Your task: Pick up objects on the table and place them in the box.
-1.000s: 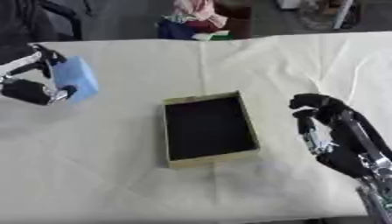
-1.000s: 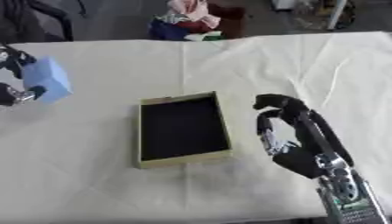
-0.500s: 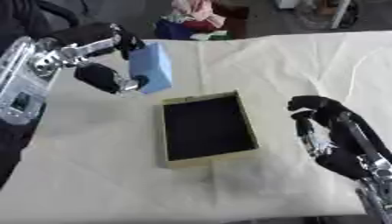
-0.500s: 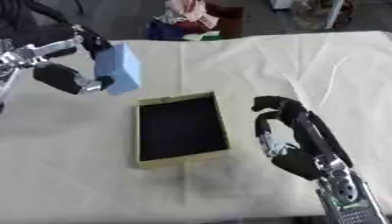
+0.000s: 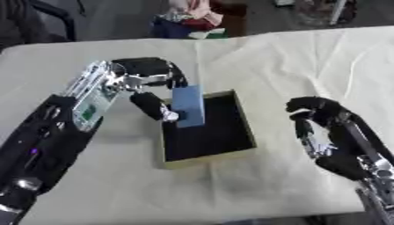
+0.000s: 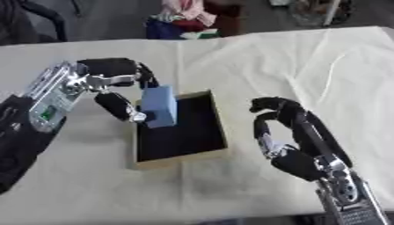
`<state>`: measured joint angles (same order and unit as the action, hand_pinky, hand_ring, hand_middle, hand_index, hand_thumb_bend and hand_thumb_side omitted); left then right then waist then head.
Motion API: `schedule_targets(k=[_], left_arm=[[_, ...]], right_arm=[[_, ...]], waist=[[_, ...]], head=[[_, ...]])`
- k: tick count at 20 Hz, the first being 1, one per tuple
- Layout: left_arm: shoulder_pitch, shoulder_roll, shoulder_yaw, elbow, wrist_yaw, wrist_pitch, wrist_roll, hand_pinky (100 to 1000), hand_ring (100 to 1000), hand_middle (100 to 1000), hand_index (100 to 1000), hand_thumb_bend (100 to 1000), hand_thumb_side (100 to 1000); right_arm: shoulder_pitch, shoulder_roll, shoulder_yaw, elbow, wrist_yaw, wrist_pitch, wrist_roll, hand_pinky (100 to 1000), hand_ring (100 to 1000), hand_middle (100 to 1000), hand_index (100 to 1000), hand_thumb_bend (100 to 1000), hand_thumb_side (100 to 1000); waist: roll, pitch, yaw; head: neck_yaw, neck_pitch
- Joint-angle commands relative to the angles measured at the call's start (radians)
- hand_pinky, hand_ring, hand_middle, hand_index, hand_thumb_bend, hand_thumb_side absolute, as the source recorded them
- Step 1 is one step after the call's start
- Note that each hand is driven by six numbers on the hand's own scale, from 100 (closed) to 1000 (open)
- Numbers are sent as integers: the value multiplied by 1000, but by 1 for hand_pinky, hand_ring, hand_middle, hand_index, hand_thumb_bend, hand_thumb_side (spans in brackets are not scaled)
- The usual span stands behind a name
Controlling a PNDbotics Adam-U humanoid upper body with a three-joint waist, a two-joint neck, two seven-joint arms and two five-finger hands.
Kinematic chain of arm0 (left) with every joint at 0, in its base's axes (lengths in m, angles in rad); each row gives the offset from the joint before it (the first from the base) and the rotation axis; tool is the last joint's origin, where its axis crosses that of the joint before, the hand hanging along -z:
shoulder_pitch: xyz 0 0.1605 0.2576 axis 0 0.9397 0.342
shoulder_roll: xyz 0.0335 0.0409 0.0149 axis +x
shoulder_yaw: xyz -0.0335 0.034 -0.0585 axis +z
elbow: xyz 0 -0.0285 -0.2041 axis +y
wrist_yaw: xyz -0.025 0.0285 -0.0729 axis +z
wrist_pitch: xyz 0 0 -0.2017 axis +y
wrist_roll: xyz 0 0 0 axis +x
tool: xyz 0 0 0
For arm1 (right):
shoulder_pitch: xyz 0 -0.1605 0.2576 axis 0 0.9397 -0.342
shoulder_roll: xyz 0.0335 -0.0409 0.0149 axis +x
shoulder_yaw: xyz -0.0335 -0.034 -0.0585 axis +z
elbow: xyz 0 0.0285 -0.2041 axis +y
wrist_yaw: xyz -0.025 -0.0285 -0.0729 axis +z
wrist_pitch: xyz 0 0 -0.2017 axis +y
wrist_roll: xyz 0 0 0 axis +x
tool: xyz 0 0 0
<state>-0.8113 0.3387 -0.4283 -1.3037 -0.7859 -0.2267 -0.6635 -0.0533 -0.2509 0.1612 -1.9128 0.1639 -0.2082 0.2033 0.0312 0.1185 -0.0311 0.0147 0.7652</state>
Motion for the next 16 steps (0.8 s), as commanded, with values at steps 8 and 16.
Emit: schedule_targets(k=[8, 16], left_arm=[[12, 32, 30, -61, 38, 9, 15, 824, 766, 779, 919, 583, 610], [118, 34, 205, -265, 131, 111, 137, 799, 713, 717, 851, 589, 667]], right_arm=[[-10, -6, -3, -9, -7, 0, -2, 723, 826, 666, 803, 100, 469], [4, 5, -19, -7, 2, 2, -16, 723, 826, 666, 803, 100, 470]], waist=[[-2, -11, 4], [-18, -11, 42]], head=[[-4, 5], [-33, 5]])
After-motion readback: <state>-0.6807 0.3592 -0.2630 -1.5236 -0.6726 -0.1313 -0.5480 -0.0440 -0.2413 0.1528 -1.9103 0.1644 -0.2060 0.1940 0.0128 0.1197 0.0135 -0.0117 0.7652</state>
